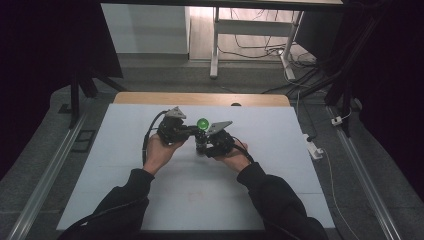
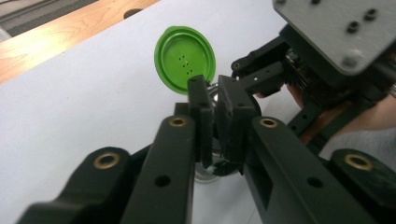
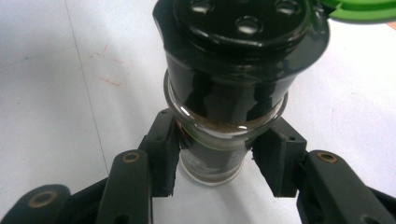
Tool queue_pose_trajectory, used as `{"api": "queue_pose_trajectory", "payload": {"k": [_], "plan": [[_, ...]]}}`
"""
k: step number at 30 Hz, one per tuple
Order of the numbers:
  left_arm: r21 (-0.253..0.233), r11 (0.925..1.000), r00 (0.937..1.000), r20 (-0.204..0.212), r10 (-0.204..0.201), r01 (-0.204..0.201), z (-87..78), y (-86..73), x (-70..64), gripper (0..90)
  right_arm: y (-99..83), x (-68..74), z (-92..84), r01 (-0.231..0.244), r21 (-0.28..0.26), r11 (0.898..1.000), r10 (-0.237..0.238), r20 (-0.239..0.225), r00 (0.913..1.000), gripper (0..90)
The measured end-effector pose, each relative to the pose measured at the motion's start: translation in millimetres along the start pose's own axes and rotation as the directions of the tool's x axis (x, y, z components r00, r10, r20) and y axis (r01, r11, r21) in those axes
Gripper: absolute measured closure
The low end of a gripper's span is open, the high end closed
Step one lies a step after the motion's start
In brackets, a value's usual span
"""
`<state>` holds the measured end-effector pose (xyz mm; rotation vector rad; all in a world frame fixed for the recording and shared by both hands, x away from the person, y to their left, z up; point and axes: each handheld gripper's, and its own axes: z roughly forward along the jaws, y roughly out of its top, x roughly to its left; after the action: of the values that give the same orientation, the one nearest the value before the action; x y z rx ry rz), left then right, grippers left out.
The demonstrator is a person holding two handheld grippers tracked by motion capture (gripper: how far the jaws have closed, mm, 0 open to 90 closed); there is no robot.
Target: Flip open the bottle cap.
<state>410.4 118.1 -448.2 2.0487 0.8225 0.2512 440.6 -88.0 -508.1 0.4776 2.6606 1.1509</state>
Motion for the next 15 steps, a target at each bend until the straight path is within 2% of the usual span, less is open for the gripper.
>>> {"api": "queue_pose_trajectory", "payload": {"k": [7,10,15], "plan": [[0.01,1.0,0.9998,0.022,-0.002,0.001,-10.7,-7.0,-2.7,69.6,1.8,1.7,0.7,-0.002,0.012,1.0,0.002,0.014,0.9999,52.3],[0.012,0.9999,0.9996,0.028,-0.004,0.003,-14.7,-11.3,-3.2,64.7,2.0,2.8,1.8,-0.004,0.019,1.0,0.004,0.024,0.9997,49.6],[0.027,0.9996,0.9996,0.029,-0.001,0.001,-20.3,-18.8,-4.8,56.7,1.2,3.1,0.7,-0.038,0.023,0.999,0.037,0.034,0.9987,40.3]]}}
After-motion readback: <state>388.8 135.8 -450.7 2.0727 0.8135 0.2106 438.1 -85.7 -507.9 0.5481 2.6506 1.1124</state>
